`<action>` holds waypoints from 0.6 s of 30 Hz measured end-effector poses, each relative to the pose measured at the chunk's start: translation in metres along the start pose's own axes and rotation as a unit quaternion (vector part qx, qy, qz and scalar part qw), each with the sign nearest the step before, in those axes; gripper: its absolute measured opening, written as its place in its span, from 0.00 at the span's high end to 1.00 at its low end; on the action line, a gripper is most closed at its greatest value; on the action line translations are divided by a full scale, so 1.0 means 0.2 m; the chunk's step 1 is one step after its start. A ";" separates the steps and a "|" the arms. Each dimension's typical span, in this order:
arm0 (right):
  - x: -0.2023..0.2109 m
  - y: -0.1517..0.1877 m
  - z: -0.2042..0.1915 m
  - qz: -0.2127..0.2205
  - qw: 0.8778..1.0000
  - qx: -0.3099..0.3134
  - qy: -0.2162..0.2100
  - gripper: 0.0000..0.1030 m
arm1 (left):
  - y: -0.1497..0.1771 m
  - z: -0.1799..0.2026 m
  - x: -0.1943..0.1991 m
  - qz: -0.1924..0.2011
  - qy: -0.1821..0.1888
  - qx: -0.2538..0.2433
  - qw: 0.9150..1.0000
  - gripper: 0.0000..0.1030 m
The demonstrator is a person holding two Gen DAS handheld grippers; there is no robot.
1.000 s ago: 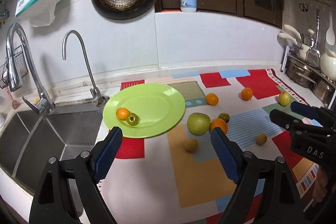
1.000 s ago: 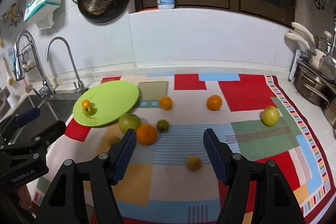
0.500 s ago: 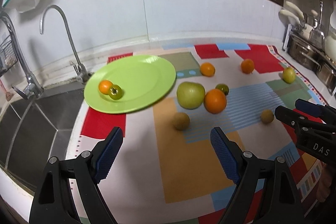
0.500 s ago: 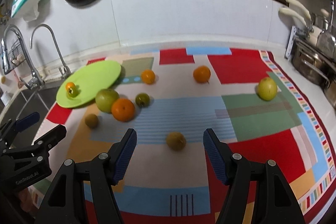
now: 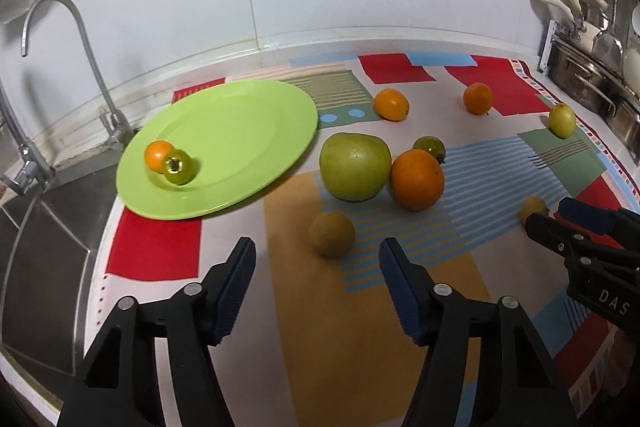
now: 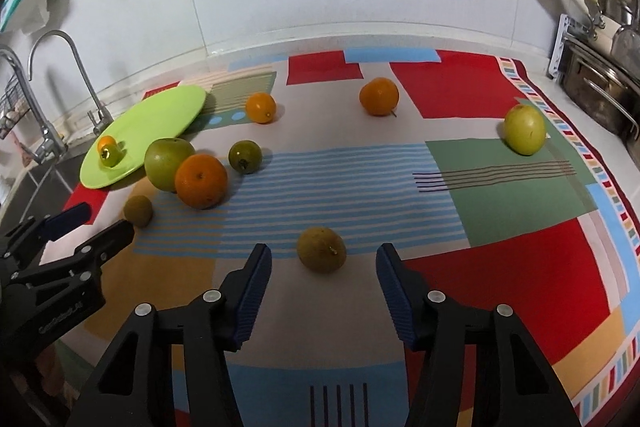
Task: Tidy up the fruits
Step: 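Grasp a small brown fruit with the right tool while the left tool grasps another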
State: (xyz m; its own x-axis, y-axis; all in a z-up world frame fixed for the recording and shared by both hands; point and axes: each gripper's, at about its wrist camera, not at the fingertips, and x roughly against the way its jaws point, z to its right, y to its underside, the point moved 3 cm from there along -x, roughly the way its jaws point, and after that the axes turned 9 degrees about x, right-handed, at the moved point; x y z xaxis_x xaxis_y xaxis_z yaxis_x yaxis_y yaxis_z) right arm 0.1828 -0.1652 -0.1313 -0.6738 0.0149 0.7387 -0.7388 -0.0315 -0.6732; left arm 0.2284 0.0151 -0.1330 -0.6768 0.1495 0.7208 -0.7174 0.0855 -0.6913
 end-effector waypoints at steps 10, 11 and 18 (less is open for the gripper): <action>-0.06 0.00 0.00 -0.010 1.000 -0.006 -0.010 0.61 | -0.02 0.04 -0.12 -0.032 0.023 0.004 0.999 0.63; -0.06 0.00 0.00 -0.011 1.000 -0.007 -0.012 0.63 | -0.02 0.05 -0.12 -0.034 0.022 0.003 0.999 0.65; -0.07 0.00 -0.01 -0.012 1.000 -0.005 -0.016 0.71 | -0.02 0.06 -0.12 -0.034 0.034 -0.002 0.999 0.73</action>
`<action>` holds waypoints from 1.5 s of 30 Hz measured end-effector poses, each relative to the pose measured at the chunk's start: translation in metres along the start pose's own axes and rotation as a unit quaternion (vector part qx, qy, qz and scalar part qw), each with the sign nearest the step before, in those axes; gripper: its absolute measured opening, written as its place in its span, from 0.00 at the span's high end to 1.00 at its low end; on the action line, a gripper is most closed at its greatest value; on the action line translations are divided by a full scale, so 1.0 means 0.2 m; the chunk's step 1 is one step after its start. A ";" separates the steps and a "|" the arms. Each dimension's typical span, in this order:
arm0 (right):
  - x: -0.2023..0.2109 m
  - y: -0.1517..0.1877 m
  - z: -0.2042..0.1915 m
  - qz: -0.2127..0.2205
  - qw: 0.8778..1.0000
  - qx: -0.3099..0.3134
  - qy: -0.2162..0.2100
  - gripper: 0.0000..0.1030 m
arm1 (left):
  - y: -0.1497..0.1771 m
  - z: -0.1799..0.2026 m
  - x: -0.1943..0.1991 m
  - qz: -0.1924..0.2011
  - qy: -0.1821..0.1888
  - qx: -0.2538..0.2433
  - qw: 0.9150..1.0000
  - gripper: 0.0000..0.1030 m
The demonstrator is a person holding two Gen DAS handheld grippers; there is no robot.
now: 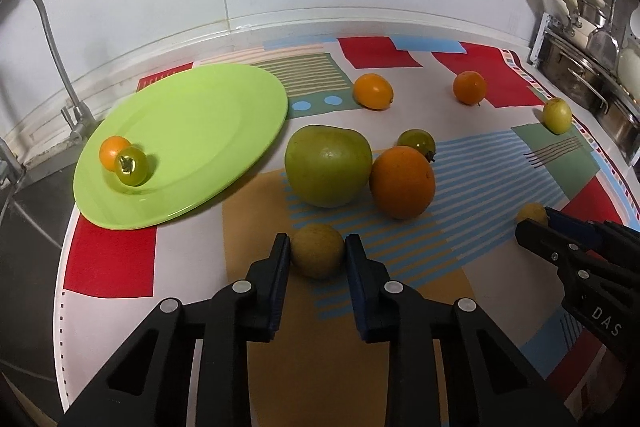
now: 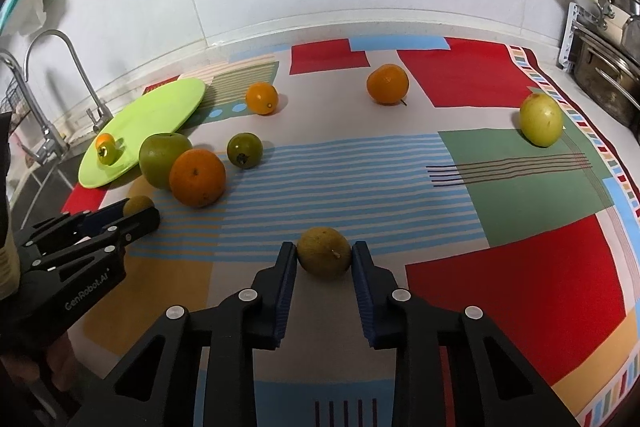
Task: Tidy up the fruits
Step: 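Grasp a small brown fruit with the right tool while the left tool grasps another, then carry both brown fruits onto the green plate and open both tools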
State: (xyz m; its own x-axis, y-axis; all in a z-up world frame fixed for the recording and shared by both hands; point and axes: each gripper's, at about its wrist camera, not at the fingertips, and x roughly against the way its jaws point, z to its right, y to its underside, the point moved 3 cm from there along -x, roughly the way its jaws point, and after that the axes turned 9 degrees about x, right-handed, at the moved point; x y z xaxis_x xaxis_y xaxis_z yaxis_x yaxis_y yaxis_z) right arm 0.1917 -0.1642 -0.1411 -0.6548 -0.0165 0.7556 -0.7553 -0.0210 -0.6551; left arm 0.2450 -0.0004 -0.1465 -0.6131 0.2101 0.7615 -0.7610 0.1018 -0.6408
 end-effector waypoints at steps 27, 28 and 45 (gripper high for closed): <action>0.29 -0.27 -0.29 0.095 0.989 0.095 -0.066 0.71 | -0.10 -0.11 0.45 0.082 -0.009 0.026 0.996 0.73; 0.30 -0.28 -0.30 0.099 0.988 0.099 -0.070 0.71 | -0.11 -0.13 0.47 0.087 -0.012 0.028 0.996 0.73; 0.15 -0.61 -0.58 0.116 0.968 0.177 -0.138 0.71 | -0.30 -0.35 0.43 0.111 -0.052 0.042 0.992 0.73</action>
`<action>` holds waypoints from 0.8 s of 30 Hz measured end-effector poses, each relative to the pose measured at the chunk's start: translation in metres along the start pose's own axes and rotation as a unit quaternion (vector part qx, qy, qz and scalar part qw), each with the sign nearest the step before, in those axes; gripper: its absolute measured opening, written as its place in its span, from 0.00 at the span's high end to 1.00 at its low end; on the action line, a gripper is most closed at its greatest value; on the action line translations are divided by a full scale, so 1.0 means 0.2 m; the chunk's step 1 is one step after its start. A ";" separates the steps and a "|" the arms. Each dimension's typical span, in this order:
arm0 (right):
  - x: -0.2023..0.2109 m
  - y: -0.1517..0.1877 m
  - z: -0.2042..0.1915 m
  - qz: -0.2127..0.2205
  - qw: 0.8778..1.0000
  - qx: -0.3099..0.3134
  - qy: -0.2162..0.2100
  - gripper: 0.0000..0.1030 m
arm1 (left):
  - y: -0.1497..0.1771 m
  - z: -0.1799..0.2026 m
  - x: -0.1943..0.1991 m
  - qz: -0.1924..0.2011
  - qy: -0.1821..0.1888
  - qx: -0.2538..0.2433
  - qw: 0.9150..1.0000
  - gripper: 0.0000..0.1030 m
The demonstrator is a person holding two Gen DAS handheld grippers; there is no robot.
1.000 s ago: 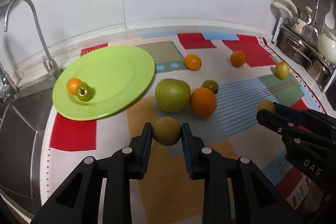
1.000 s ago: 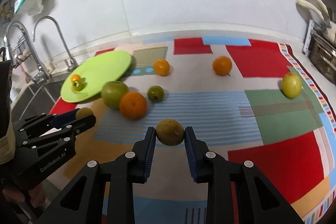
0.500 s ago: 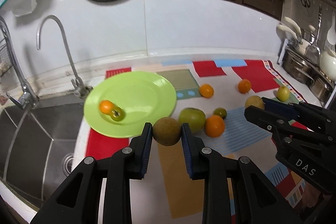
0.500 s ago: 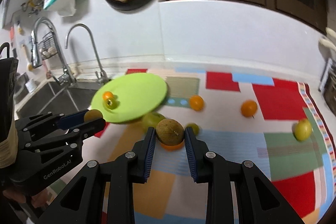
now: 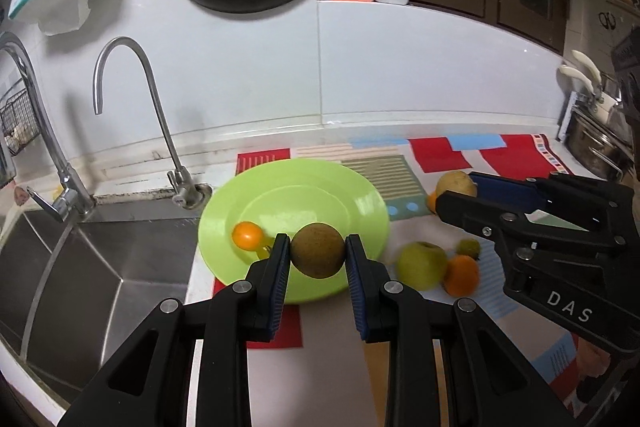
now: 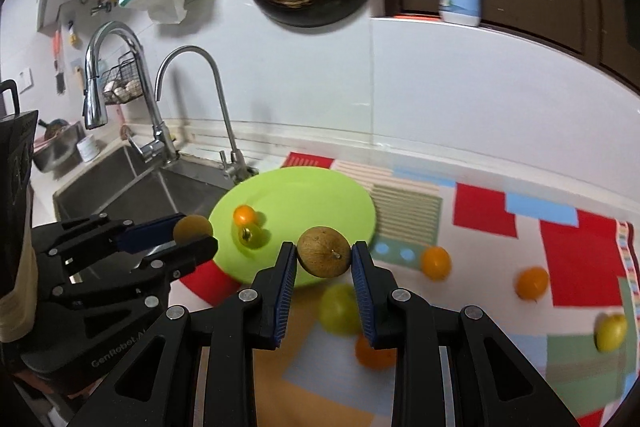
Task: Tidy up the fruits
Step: 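Carry both brown fruits onto the green plate and open both tools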
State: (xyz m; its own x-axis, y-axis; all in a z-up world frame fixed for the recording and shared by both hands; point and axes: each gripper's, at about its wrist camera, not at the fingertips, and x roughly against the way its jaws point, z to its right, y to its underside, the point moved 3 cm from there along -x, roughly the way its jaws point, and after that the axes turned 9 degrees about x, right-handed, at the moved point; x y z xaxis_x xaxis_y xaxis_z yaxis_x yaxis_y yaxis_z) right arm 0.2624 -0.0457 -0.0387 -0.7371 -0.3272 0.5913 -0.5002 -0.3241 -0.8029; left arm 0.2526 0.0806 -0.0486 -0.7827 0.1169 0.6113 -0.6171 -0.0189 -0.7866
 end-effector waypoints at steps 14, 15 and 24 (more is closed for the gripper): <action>-0.36 -0.13 0.00 -0.035 0.998 0.044 -0.039 0.71 | -0.10 -0.11 -0.30 -0.020 -0.015 0.005 1.000 0.73; -0.39 -0.13 0.01 -0.039 0.997 0.043 -0.042 0.71 | -0.10 -0.12 -0.32 -0.023 -0.015 0.006 1.000 0.73; -0.54 -0.12 0.05 -0.063 0.996 0.028 -0.057 0.68 | -0.10 -0.14 -0.41 -0.039 -0.014 0.015 0.999 0.57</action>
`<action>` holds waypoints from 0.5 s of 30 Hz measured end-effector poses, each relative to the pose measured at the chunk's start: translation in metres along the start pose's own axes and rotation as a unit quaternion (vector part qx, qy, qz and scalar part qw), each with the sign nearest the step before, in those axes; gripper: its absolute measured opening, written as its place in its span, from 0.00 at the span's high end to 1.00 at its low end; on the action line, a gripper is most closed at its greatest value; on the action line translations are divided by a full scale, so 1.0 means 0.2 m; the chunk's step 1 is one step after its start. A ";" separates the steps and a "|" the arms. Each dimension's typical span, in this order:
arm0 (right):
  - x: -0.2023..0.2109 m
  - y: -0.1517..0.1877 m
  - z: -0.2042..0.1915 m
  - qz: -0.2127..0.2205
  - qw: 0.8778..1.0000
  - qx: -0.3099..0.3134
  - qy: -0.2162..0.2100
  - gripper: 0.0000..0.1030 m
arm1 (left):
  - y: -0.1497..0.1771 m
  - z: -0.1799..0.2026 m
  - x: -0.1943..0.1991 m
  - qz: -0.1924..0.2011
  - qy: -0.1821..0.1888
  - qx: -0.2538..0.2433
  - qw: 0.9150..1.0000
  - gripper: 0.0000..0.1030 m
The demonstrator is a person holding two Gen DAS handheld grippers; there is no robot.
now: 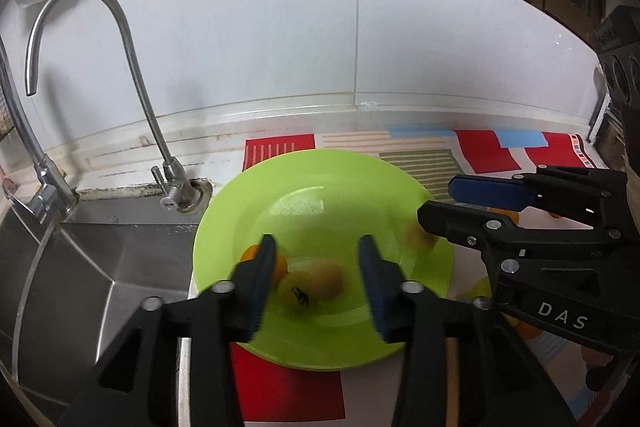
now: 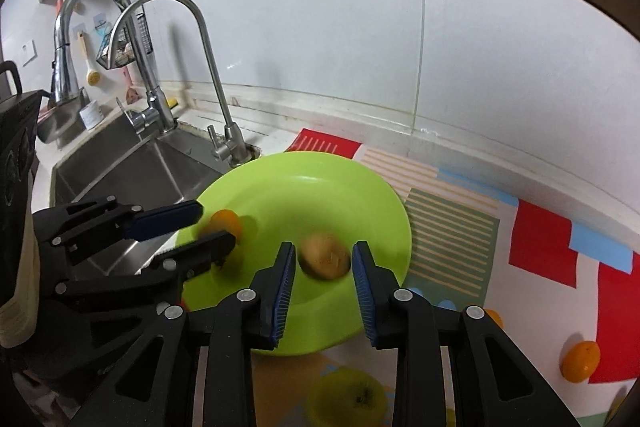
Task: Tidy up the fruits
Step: 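Carry both brown fruits onto the green plate and open both tools, then lift both open tools off the plate and move back over the fruits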
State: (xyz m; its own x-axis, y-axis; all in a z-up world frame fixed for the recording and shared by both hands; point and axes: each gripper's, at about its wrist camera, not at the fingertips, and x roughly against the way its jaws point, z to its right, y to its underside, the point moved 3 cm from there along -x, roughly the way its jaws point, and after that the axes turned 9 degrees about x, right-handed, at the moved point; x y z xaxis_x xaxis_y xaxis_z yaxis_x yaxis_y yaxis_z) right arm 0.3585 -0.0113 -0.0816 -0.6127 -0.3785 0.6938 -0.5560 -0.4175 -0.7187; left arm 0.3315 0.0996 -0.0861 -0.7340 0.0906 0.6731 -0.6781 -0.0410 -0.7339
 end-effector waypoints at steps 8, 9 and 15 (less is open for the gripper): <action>0.10 0.04 0.01 0.016 0.999 -0.019 0.022 0.64 | 0.02 0.00 0.09 0.007 -0.009 0.006 1.000 0.52; 0.12 0.04 0.01 0.018 0.999 -0.020 0.025 0.64 | 0.02 0.01 0.10 0.008 -0.009 0.006 1.000 0.51; 0.28 0.09 0.02 0.037 0.997 -0.038 0.049 0.58 | 0.06 0.04 0.24 0.020 -0.003 0.012 1.000 0.45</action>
State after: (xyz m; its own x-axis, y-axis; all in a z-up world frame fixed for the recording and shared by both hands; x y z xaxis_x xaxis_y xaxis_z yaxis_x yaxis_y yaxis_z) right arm 0.3151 -0.0433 -0.0552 -0.7034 -0.3215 0.6340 -0.5465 -0.3257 -0.7715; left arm 0.2883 0.0950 -0.0625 -0.7608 0.0825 0.6437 -0.6487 -0.0677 -0.7581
